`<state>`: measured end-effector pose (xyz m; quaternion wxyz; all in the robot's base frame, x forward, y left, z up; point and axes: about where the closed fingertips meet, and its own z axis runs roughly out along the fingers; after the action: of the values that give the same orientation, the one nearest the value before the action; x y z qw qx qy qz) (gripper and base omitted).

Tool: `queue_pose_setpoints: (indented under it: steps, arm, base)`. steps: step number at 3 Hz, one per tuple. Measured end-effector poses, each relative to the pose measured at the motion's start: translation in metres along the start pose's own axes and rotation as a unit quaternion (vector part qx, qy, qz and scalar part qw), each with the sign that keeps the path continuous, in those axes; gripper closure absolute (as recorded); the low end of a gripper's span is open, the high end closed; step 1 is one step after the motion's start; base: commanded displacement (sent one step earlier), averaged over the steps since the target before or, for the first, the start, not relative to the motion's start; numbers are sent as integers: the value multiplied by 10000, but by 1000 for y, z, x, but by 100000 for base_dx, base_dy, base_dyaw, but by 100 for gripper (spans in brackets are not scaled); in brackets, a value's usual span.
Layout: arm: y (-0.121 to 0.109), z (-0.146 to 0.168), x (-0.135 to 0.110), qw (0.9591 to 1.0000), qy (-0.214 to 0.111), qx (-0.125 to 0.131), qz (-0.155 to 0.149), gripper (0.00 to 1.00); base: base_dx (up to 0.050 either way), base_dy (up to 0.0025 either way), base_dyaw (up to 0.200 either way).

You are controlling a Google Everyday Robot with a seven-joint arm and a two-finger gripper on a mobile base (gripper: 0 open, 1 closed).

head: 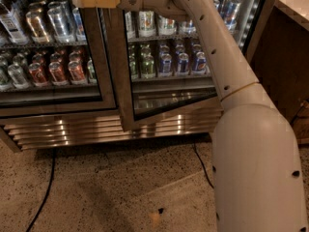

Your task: Open right fridge door

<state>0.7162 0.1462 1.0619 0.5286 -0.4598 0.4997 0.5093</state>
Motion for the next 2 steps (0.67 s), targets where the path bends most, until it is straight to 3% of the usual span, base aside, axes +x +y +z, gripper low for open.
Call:
queue_pose_setpoints:
  steps: [2]
  arm:
    - [2, 1, 1, 10000, 36, 72, 18, 0]
  base:
    - [0, 0, 0]
